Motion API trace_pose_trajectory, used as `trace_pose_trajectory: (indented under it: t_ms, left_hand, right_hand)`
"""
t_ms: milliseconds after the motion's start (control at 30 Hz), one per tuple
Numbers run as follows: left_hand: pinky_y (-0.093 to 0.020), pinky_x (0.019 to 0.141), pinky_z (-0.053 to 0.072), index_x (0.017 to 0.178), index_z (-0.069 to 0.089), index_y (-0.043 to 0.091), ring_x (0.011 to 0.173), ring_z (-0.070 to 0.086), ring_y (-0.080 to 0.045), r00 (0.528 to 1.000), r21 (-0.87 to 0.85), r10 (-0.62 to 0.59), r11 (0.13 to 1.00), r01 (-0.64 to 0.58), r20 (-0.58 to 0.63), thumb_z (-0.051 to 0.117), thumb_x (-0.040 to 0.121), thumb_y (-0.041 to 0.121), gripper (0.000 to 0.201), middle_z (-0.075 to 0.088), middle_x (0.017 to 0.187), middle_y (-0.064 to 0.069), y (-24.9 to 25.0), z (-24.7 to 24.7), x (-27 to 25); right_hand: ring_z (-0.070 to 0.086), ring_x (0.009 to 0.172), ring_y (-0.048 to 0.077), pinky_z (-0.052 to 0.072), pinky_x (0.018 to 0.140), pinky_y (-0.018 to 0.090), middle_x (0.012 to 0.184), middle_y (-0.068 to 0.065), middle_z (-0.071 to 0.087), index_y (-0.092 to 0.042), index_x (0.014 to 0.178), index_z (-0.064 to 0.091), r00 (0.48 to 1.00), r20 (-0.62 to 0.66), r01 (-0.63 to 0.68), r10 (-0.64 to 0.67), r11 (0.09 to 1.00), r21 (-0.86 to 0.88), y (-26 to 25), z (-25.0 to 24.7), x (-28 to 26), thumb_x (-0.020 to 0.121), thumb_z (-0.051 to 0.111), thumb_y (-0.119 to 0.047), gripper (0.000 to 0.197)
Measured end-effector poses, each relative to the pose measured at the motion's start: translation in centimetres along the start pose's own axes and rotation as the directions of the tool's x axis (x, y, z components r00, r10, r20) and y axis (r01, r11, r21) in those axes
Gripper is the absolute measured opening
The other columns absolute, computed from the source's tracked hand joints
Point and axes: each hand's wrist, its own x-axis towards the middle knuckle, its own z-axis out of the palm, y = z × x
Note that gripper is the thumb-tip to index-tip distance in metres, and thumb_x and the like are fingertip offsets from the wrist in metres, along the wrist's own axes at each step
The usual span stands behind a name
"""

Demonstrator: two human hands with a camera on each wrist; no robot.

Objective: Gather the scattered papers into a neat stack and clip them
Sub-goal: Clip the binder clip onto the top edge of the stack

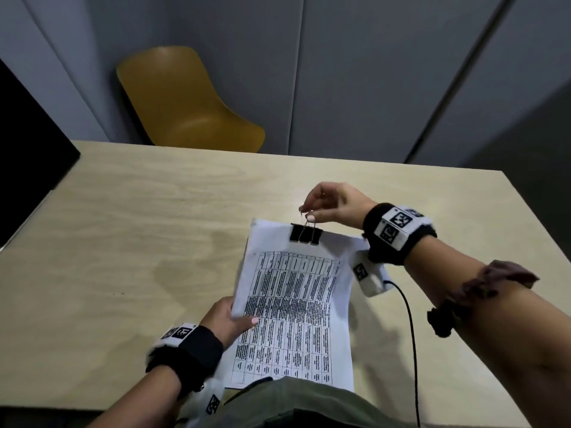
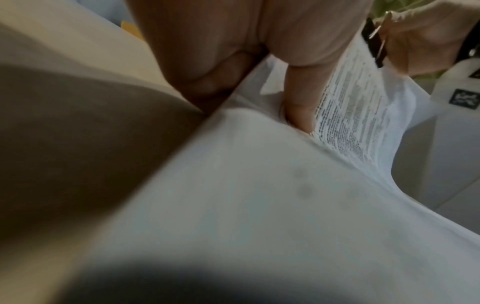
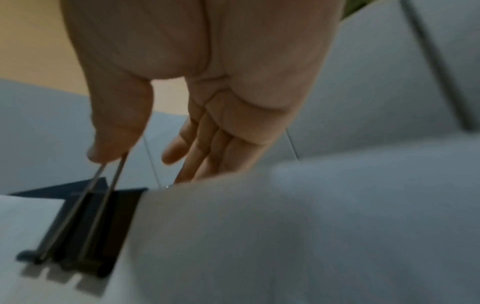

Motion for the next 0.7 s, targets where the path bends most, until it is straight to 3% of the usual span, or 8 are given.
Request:
trace_pose_trajectory:
  t_ms: [67,133,300,367,467,567,633,700]
  left_hand:
    - [-0.026,0.064,0.041,0.075,0.056,0.012,0.065,0.048,-0.019,1.0,-0.015,0.012,1.0,-0.012,-0.003,0.07,0.075,0.025,0.019,0.05,0.067,-0.001,0.0,0.1,-0.2]
    - [-0.025,0.06,0.034,0.071,0.053,0.015,0.063,0.043,-0.019,1.0,-0.007,0.015,1.0,-0.015,-0.014,0.068,0.078,0.02,0.017,0.044,0.064,0.0,0.1,0.1,-0.2]
    - [-0.025,0.057,0.028,0.075,0.054,0.009,0.06,0.037,-0.016,1.0,-0.011,0.012,1.0,-0.012,-0.008,0.068,0.073,0.03,0.025,0.037,0.061,0.002,-0.2,0.0,0.2]
    - [-0.025,0.057,0.028,0.07,0.053,0.015,0.059,0.037,-0.015,1.0,-0.033,0.016,0.999,-0.016,0.004,0.069,0.068,0.03,0.023,0.036,0.06,0.003,-0.2,-0.1,0.3]
    - [-0.027,0.063,0.032,0.072,0.057,0.016,0.064,0.042,-0.017,0.999,-0.103,0.005,0.995,-0.002,0.035,0.07,0.058,0.034,0.027,0.043,0.064,-0.003,-0.1,-0.2,0.3]
    - [-0.029,0.069,0.039,0.081,0.061,0.015,0.073,0.049,-0.021,0.998,-0.148,0.001,0.989,0.008,0.064,0.074,0.065,0.027,0.024,0.051,0.074,-0.01,-0.1,-0.4,0.3]
    - [-0.031,0.073,0.043,0.086,0.062,0.015,0.079,0.054,-0.024,0.996,-0.171,0.014,0.985,0.001,0.088,0.073,0.071,0.02,0.02,0.058,0.079,-0.011,-0.2,-0.5,0.4]
    - [-0.032,0.079,0.045,0.088,0.062,0.017,0.086,0.058,-0.025,0.994,-0.204,0.019,0.979,0.003,0.104,0.075,0.068,0.02,0.024,0.063,0.085,-0.008,0.2,-0.5,0.3]
  right_hand:
    - [0.06,0.106,0.017,0.047,0.095,0.025,0.119,0.01,0.062,-0.012,0.113,0.057,0.994,0.084,-0.06,0.068,0.994,-0.094,1.6,0.8,-0.4,0.074,0.073,-0.003,0.044]
    - [0.06,0.104,0.014,0.045,0.094,0.026,0.112,-0.001,0.064,-0.017,0.123,0.056,0.982,0.153,-0.054,0.114,0.936,-0.347,3.1,2.2,-0.7,0.068,0.081,-0.017,0.061]
    - [0.056,0.075,0.005,0.041,0.07,0.019,0.079,-0.015,0.06,-0.021,0.111,0.064,0.982,0.071,-0.124,0.177,0.875,-0.468,3.2,3.2,-1.3,0.07,0.079,-0.03,0.044]
    - [0.057,0.075,0.011,0.041,0.067,0.022,0.076,-0.013,0.061,-0.018,0.106,0.067,0.987,0.054,-0.106,0.151,0.866,-0.488,3.2,3.1,-1.2,0.07,0.079,-0.029,0.039]
    - [0.063,0.091,0.019,0.049,0.086,0.033,0.094,-0.001,0.069,-0.021,0.102,0.068,0.985,0.111,-0.074,0.129,0.912,-0.404,3.4,2.7,-1.1,0.069,0.078,-0.036,0.038]
    - [0.064,0.093,0.021,0.046,0.094,0.033,0.101,0.009,0.07,-0.02,0.099,0.069,0.973,0.145,-0.184,0.181,0.983,0.005,2.6,1.4,-1.4,0.065,0.058,-0.068,0.059]
    - [0.063,0.091,0.024,0.044,0.095,0.033,0.104,0.016,0.068,-0.009,0.104,0.067,0.961,0.155,-0.258,0.231,0.946,0.195,2.5,0.6,-1.4,0.071,0.05,-0.059,0.062]
    - [0.062,0.095,0.024,0.044,0.097,0.033,0.108,0.016,0.067,-0.007,0.11,0.064,0.967,0.178,-0.196,0.183,0.979,0.053,2.7,0.4,-1.5,0.074,0.06,-0.039,0.048]
